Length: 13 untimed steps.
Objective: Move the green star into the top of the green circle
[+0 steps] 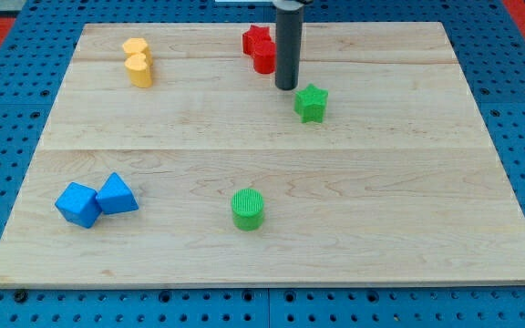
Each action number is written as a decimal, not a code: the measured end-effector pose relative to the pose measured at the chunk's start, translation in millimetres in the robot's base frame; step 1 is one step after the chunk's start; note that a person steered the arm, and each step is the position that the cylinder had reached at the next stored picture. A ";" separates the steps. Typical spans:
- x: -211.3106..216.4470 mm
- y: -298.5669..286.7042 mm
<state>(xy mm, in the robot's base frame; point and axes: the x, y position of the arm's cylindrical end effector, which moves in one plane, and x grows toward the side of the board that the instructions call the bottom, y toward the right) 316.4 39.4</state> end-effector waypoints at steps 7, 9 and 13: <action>110.3 -96.0; 154.0 -95.4; 166.3 -99.0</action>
